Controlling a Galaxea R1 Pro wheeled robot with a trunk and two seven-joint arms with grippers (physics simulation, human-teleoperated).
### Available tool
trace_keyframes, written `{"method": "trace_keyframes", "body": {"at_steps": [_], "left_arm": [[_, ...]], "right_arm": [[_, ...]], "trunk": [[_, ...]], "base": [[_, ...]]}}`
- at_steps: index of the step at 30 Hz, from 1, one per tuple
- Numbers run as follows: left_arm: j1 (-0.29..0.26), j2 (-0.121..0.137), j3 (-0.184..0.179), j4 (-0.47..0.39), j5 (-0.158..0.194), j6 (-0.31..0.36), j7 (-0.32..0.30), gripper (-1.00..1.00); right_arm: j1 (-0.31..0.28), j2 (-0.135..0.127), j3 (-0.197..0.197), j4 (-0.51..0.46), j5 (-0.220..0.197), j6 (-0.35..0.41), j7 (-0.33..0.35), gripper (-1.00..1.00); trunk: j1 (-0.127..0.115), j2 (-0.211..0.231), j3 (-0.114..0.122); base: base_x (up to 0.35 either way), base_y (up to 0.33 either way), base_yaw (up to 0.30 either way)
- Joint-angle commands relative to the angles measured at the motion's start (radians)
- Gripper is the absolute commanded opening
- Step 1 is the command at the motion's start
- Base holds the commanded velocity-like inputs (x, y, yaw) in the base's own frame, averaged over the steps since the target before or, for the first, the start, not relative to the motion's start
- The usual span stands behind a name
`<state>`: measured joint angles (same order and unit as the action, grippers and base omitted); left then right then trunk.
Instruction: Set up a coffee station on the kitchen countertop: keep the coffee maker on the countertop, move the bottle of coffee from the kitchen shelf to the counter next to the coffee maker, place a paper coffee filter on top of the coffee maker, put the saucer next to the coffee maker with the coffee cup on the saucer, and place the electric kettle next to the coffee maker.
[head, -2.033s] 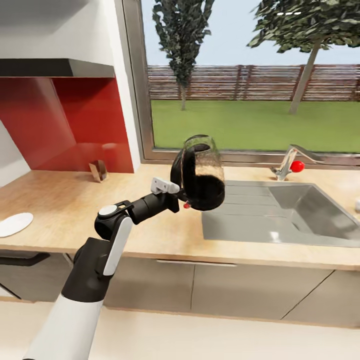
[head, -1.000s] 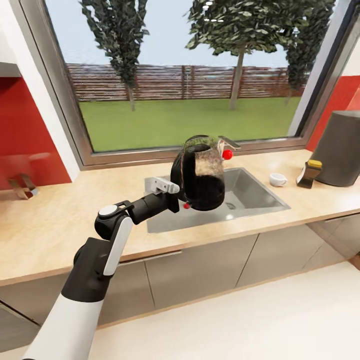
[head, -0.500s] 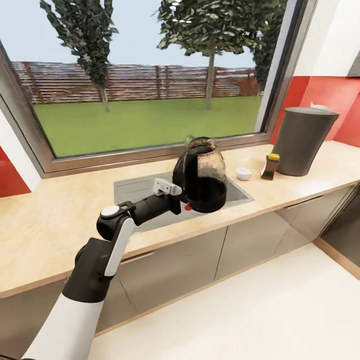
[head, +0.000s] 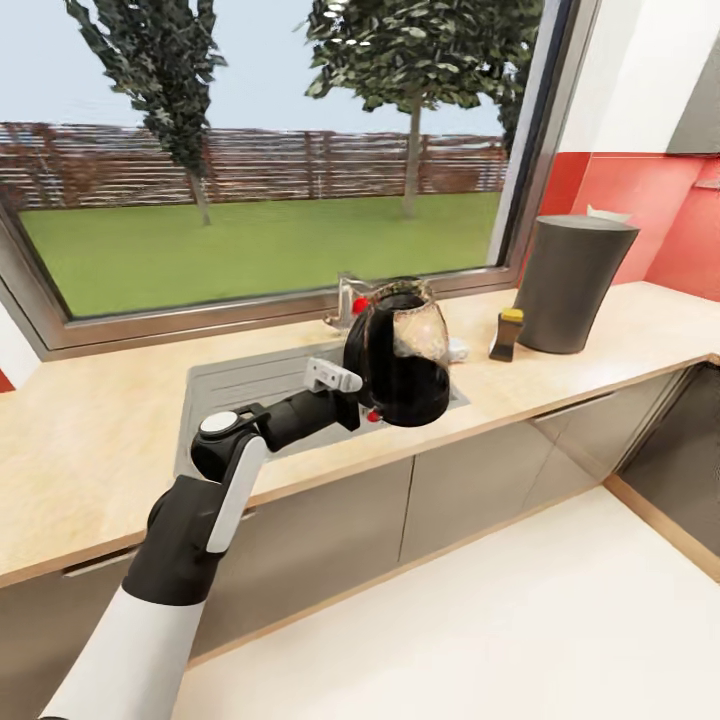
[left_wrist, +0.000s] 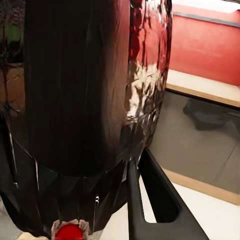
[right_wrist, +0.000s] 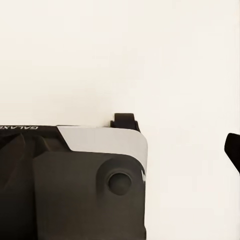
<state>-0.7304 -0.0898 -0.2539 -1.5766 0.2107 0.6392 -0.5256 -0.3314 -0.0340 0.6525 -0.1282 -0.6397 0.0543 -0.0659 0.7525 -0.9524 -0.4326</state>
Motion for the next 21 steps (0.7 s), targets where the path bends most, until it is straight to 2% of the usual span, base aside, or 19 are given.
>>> {"method": "trace_keyframes", "body": {"at_steps": [1, 7, 21], "left_arm": [[-0.001, -0.001, 0.001, -0.001, 0.012, 0.008, -0.001, -1.0], [-0.001, 0.0, 0.004, -0.001, 0.013, 0.008, -0.001, -1.0], [-0.001, 0.001, 0.004, -0.002, 0.013, 0.008, -0.001, -1.0]], "right_arm": [[0.0, -0.001, 0.008, -0.004, -0.007, 0.006, -0.006, 1.0], [0.0, -0.001, 0.007, -0.004, -0.009, 0.006, -0.006, 1.0], [0.0, 0.0, 0.007, -0.004, -0.009, 0.006, -0.006, 1.0]], "trunk": [[0.0, -0.001, -0.001], [0.0, -0.001, -0.001], [0.0, -0.001, -0.001]], "base": [[0.201, -0.249, -0.09], [0.196, -0.185, -0.237], [0.006, -0.005, -0.294]]}}
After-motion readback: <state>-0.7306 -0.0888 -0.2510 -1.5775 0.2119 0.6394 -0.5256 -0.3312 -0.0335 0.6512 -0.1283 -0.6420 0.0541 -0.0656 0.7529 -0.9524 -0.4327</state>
